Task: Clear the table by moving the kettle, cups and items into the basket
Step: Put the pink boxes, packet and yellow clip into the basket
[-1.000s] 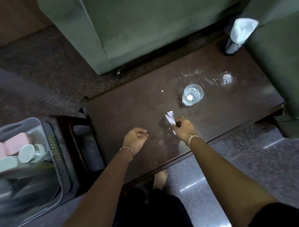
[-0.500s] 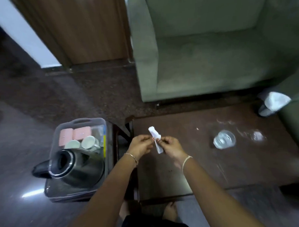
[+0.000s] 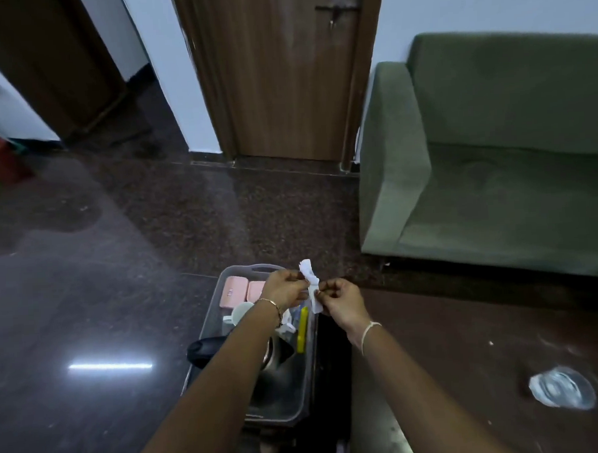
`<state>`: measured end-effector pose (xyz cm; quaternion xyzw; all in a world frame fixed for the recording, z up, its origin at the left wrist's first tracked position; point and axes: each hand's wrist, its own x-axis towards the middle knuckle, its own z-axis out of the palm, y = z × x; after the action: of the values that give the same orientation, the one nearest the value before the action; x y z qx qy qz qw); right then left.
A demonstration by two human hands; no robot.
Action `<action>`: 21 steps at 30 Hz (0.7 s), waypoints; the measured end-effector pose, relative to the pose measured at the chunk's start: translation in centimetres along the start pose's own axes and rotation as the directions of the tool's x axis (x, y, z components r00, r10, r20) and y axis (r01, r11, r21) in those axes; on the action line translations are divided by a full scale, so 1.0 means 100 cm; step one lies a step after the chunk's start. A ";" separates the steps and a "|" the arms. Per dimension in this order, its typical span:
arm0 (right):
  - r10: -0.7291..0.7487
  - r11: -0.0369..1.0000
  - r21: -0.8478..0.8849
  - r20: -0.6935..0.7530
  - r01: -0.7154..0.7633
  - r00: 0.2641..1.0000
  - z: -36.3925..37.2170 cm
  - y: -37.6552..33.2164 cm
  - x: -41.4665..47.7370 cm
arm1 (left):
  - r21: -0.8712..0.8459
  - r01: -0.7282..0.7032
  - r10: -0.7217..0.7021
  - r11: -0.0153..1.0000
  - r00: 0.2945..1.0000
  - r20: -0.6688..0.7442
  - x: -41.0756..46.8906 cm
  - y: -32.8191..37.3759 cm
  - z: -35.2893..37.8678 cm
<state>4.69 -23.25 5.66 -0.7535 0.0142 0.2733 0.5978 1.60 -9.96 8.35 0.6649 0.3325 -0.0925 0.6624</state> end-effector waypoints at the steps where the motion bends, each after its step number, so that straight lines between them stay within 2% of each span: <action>1: -0.004 0.999 -0.042 -0.027 0.003 1.000 0.010 -0.001 0.008 | 0.025 0.009 -0.009 1.000 1.000 0.013 0.010 0.002 -0.010; 5: -0.019 0.959 -0.281 -0.143 -0.023 0.990 0.038 0.001 0.040 | 0.099 0.040 -0.046 0.994 0.997 0.057 0.053 0.000 -0.045; 10: 0.035 0.830 -0.539 -0.202 -0.141 0.979 0.056 0.019 0.068 | 0.057 0.164 -0.168 0.985 0.982 0.081 0.088 -0.013 -0.082; 21: 0.032 0.555 -0.816 -0.171 -0.160 0.985 0.091 0.044 0.108 | 0.072 0.318 -0.321 0.945 0.947 0.024 0.132 -0.064 -0.121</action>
<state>8.69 -12.92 -4.16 -0.9604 -0.0337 0.2280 0.1566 4.26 5.04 -3.05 0.6224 0.4208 -0.2216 0.6216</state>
